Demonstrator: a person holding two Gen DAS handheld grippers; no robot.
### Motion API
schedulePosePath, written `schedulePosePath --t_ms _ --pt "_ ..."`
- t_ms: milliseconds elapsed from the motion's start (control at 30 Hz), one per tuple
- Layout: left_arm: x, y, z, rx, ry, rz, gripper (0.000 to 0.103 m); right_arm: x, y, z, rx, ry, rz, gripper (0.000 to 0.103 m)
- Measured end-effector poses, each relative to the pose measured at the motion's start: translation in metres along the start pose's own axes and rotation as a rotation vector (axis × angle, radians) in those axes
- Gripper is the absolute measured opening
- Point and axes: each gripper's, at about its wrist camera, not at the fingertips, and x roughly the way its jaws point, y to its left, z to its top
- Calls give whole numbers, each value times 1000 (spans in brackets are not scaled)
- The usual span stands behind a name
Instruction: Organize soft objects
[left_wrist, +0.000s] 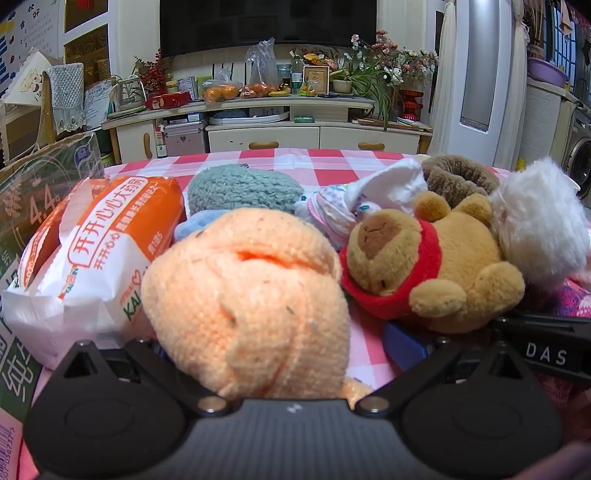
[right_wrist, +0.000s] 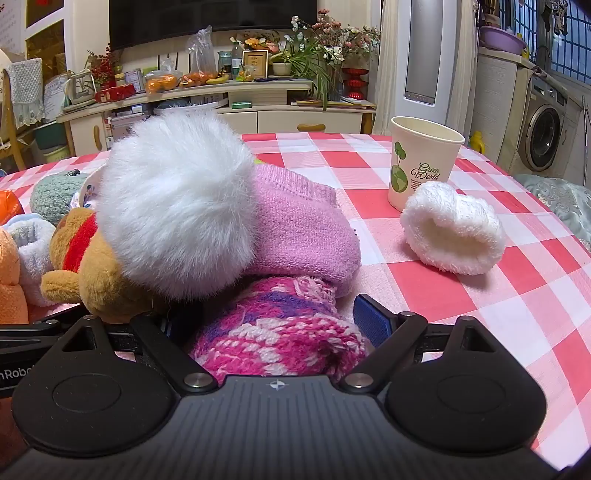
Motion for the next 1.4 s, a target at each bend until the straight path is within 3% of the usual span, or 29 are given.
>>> schedulePosePath --t_ms 600,900,1033,1400 --pt "-49 0 -31 52 -10 -31 102 -41 -3 -26 -3 -48 61 103" --pt "-91 24 -32 42 -80 -58 102 -78 -17 -38 52 -156 24 103" --pt "-116 34 -32 42 -108 -48 102 -82 -19 -41 83 -165 43 103" --pt "-179 79 -32 5 -190 -1 102 -104 4 -56 -7 -190 104 103"
